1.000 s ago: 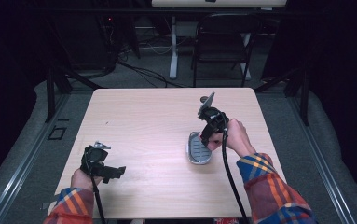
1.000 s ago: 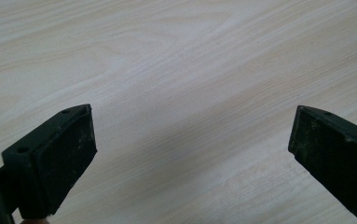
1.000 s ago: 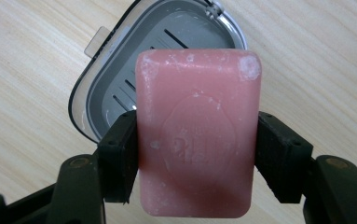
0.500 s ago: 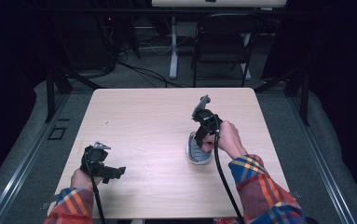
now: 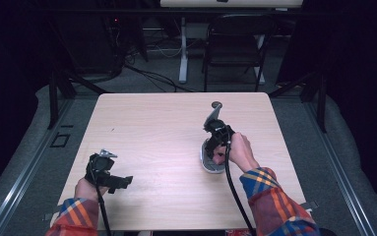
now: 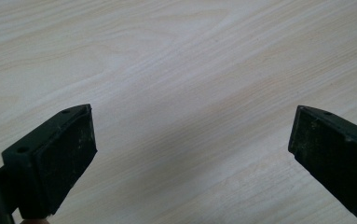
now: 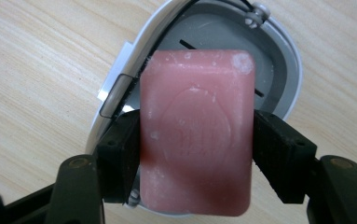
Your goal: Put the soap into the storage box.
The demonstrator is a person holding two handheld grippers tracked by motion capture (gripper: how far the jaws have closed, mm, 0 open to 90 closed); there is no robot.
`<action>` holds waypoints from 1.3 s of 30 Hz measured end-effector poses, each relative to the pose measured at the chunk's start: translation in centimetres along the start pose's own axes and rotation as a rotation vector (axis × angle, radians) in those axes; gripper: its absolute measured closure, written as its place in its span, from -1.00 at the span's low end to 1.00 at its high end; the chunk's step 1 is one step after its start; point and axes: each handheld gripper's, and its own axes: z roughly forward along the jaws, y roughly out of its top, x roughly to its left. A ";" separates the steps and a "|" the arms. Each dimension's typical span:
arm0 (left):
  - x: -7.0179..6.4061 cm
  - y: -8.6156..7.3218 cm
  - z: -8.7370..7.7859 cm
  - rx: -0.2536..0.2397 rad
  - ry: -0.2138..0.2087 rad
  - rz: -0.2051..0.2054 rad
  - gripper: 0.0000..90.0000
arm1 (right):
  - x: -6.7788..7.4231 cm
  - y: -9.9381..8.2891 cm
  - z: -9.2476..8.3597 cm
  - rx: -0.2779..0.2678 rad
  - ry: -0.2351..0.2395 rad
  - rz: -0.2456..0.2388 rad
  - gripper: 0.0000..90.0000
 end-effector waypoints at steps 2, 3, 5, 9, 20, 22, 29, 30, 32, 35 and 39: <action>0.0 0.0 0.0 0.001 0.001 0.003 -0.98 | -0.1 -0.1 -0.3 0.002 0.014 -0.005 -0.22; 0.0 0.0 0.0 0.000 0.001 0.001 -0.98 | -0.1 -0.4 -0.2 -0.022 0.030 0.006 -0.22; 0.0 0.0 0.0 0.000 0.002 0.000 -0.98 | -0.2 -0.7 -0.5 -0.021 0.053 0.017 -0.20; 0.0 0.0 0.0 0.001 0.002 0.002 -0.98 | -0.5 -1.1 -0.9 -0.004 0.065 -0.005 -0.16; 0.0 0.0 0.0 0.004 0.001 0.004 -0.98 | -1.2 -3.2 -2.1 -0.054 0.070 -0.035 -0.07; 0.0 0.0 0.0 0.006 0.000 0.003 -0.98 | -1.5 -3.9 -2.4 -0.074 0.068 -0.033 -0.10; -0.1 0.0 0.0 0.006 0.003 0.011 -0.98 | -2.7 -6.0 -3.5 -0.120 0.054 -0.039 -0.20; -0.1 0.0 0.0 0.005 0.003 0.010 -0.98 | -2.8 -6.4 -3.8 -0.133 0.050 -0.035 -0.22; -0.1 0.0 0.0 0.004 0.003 0.010 -0.99 | -3.1 -7.1 -4.2 -0.150 0.042 -0.034 -0.28; -0.1 0.0 0.0 0.002 0.001 0.009 -0.99 | -3.5 -8.1 -4.6 -0.170 0.032 -0.040 -0.38; -0.1 0.0 0.1 0.002 0.001 0.010 -0.99 | -4.0 -9.6 -4.8 -0.200 0.023 -0.032 -0.51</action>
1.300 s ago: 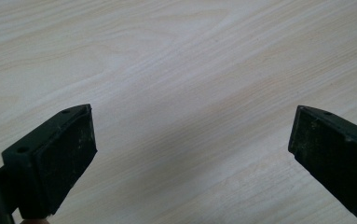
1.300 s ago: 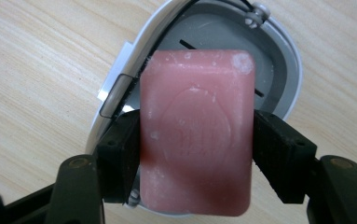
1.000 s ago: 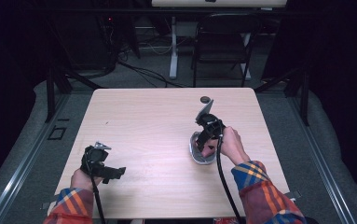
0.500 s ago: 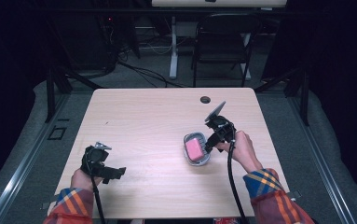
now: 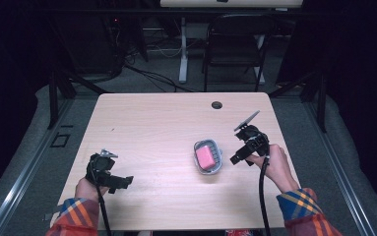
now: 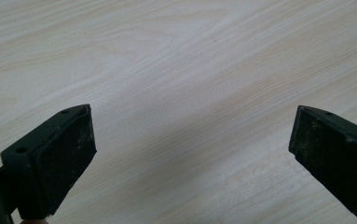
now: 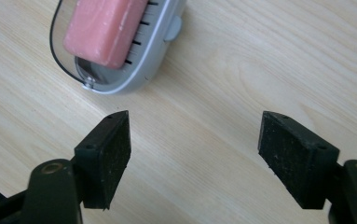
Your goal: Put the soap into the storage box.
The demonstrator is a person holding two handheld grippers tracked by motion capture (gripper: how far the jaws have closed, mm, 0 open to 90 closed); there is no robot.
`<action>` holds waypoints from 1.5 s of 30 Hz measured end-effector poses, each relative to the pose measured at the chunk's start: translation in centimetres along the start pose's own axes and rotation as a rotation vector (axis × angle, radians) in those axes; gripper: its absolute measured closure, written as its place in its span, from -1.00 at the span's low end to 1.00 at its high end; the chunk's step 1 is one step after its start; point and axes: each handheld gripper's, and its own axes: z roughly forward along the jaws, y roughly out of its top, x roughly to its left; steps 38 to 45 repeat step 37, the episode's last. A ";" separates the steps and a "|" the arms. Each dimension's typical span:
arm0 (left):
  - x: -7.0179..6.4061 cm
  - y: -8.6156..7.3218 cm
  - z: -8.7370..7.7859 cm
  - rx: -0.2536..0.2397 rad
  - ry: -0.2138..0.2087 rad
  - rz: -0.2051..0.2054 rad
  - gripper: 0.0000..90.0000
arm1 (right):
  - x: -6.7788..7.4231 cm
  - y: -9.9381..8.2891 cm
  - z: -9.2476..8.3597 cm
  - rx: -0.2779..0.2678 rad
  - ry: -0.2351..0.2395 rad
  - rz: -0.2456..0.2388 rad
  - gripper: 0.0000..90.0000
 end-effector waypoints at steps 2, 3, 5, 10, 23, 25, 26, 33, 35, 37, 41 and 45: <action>-0.1 0.0 -0.1 -0.004 0.003 0.001 -0.99 | -0.2 -0.7 -0.2 0.013 -0.015 -0.021 -0.56; 0.0 -0.1 -0.1 -0.005 0.001 0.000 -0.99 | -0.3 -1.1 -0.2 0.000 -0.026 -0.022 -0.59; 0.0 -0.1 -0.1 -0.009 0.000 -0.001 -0.99 | -0.5 -2.2 0.0 -0.002 -0.061 -0.033 -0.67; 0.0 -0.1 -0.2 -0.015 -0.004 -0.003 -0.99 | -1.0 -3.6 -0.2 -0.003 -0.091 -0.052 -0.70; -0.2 -0.1 -0.2 -0.011 0.000 0.005 -0.99 | -2.2 -8.8 2.5 0.034 -0.097 -0.089 -1.00; -0.2 -0.1 -0.2 -0.014 0.000 0.008 -0.99 | -2.3 -9.4 3.2 0.039 -0.104 -0.080 -1.00; -0.2 -0.1 -0.2 -0.014 0.000 0.008 -0.99 | -2.3 -9.4 3.2 0.039 -0.104 -0.080 -1.00; -0.1 0.0 -0.2 -0.010 -0.006 0.010 -1.00 | -3.2 -10.0 4.2 0.130 -0.155 -0.088 -1.00; -0.1 0.0 -0.1 -0.011 -0.007 0.011 -0.99 | -3.2 -10.0 4.5 0.136 -0.147 -0.086 -1.00; -0.1 0.0 -0.1 -0.013 -0.007 0.014 -0.99 | -3.2 -10.0 4.7 0.131 -0.147 -0.077 -1.00; -0.1 0.0 -0.1 -0.013 -0.007 0.014 -0.99 | -3.2 -10.0 4.7 0.131 -0.147 -0.077 -1.00; -0.1 0.0 -0.1 -0.013 -0.007 0.014 -0.99 | -3.2 -10.0 4.7 0.131 -0.147 -0.077 -1.00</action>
